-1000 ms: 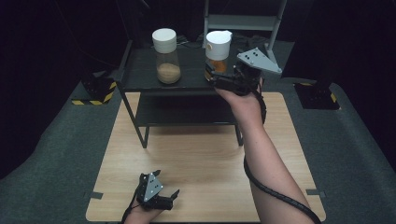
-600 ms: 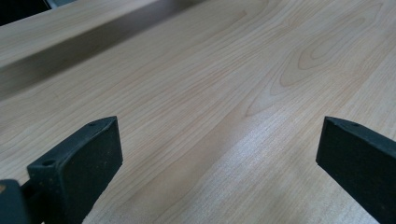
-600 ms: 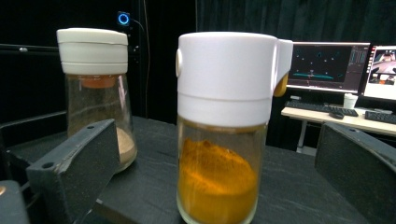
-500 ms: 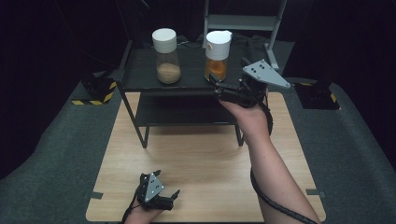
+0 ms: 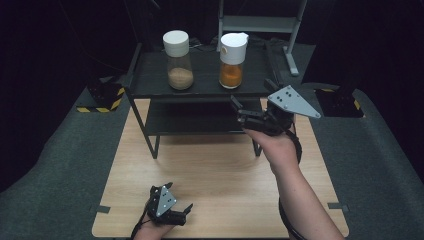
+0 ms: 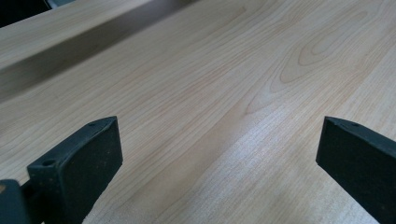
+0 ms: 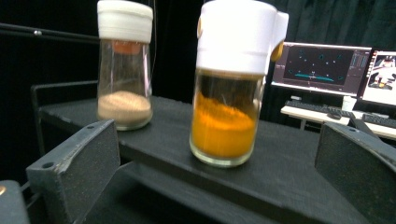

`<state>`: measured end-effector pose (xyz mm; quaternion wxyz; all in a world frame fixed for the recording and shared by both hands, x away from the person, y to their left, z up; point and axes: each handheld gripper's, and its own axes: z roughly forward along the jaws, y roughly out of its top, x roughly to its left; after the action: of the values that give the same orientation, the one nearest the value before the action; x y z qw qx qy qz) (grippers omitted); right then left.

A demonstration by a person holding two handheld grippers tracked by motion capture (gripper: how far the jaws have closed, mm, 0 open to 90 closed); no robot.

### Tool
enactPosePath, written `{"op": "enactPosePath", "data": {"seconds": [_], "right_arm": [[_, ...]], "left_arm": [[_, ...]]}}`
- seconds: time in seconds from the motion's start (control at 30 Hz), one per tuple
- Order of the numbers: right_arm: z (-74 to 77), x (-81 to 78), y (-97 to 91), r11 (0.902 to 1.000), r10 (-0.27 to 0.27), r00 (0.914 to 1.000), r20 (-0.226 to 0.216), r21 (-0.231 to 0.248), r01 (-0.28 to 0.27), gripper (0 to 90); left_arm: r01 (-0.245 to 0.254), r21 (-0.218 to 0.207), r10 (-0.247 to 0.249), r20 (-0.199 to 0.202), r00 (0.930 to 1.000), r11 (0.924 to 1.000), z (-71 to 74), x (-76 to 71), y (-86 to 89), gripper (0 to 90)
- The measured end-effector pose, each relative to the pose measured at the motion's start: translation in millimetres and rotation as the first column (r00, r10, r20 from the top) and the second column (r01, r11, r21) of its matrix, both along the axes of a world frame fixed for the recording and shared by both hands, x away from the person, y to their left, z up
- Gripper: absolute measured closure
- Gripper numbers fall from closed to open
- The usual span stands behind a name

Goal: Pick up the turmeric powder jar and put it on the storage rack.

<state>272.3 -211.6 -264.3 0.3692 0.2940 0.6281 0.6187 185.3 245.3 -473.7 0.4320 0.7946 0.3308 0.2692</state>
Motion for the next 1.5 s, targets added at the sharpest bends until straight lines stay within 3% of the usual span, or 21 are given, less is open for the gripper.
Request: {"op": "enactPosePath", "data": {"seconds": [0.47,0.97,1.5], "right_arm": [[-30.4,-22.8,-13.2,0.9986,0.001,0.9999,0.016,-0.054,0.000,0.0],[-68.0,-38.7,-23.7,0.9914,-0.013,0.9999,-0.004,-0.130,0.012,0.0],[-116.0,-55.0,-37.2,0.9829,-0.028,0.9979,-0.058,-0.183,0.017,0.0]], "left_arm": [[-0.001,0.013,0.001,0.002,1.0000,0.9999,0.6,-0.5,-2.0,0.7],[0.001,0.020,-0.001,0.001,1.0000,0.9998,1.2,-0.2,-3.1,0.8],[0.005,0.049,-0.005,0.010,0.9999,0.9988,1.8,-1.7,-7.7,0.8]]}}
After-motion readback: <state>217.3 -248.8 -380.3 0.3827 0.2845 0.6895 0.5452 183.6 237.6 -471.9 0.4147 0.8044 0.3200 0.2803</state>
